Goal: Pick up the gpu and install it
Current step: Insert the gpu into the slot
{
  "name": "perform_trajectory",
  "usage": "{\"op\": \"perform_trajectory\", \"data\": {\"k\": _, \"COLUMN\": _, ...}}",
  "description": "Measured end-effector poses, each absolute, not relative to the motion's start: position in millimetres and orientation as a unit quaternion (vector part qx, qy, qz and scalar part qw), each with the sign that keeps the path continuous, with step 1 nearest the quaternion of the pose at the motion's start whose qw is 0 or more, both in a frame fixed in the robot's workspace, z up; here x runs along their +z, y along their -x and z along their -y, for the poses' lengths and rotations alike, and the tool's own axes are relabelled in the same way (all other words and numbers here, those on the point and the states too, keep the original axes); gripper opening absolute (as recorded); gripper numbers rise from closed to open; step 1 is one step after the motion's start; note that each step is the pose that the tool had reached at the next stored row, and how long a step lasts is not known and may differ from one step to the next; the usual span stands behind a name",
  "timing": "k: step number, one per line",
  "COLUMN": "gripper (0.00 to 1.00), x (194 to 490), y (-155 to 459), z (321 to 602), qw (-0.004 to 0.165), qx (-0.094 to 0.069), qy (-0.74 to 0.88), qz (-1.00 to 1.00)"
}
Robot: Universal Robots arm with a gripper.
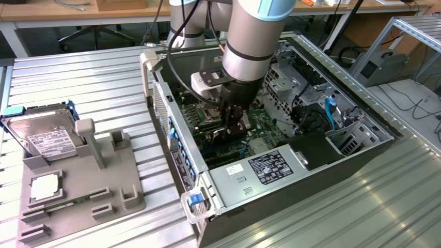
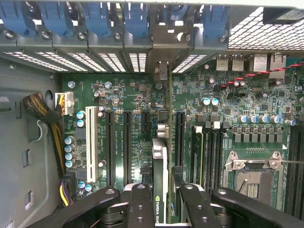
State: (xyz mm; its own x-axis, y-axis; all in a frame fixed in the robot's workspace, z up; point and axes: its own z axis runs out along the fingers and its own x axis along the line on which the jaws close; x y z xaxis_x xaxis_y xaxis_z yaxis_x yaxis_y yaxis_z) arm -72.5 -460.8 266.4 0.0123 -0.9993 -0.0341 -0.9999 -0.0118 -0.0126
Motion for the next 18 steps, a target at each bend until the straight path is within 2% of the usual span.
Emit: {"op": "perform_trajectory", "data": {"k": 18, "gripper": 0.27, "x": 264.6, "y": 72.6, "z": 460.3, "qw": 0.017, "qx": 0.008, "qy": 0.711, "qz": -0.703}}
